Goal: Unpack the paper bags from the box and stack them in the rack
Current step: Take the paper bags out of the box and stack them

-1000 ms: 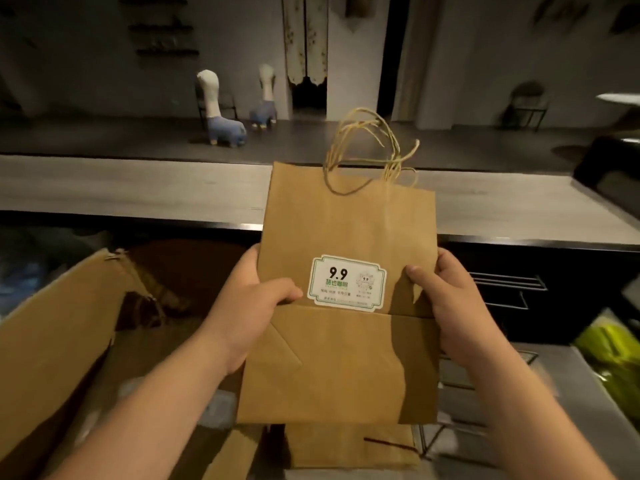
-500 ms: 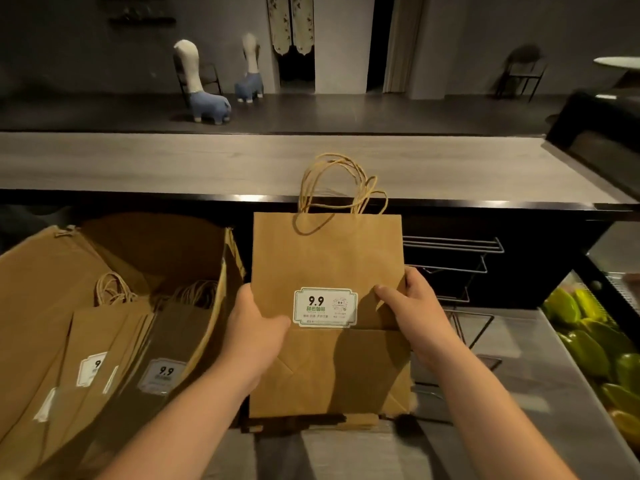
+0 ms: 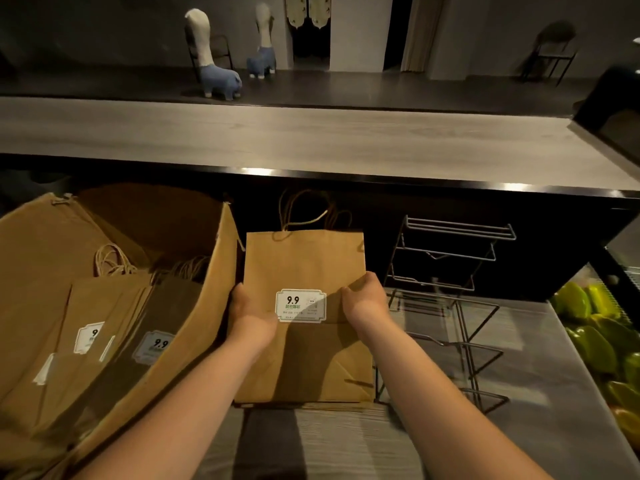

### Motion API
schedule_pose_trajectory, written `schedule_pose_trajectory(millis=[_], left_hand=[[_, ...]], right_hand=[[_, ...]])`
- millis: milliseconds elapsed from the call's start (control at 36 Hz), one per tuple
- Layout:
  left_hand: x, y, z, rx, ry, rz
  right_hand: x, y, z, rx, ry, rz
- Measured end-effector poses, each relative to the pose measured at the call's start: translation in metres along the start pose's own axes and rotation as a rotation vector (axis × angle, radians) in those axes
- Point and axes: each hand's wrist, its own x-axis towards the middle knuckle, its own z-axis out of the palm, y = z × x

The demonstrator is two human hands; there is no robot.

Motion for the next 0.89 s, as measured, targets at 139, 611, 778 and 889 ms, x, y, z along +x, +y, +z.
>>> schedule_pose_trajectory(millis=[139,611,778,889], left_hand=[[0.016,-0.005,0.015,-0.010,0.008,-0.024],[0.048,-0.048,0.050,0.219,-0.087,-0.047],[0.041,-0.046,0.052,0.288,-0.117,-0.039],[0.029,-0.030,0.042,0.313,-0.053,0.095]], right_hand=[[0.019,0.005,0.025,-0.073,0.030,0.057],[0.039,0.038,0.055,-0.498,-0.004,0.122],[0.035,0.044,0.056,-0.548,-0.008,0.099],[0.030,0.035,0.056,-0.486,0.055,-0.014]])
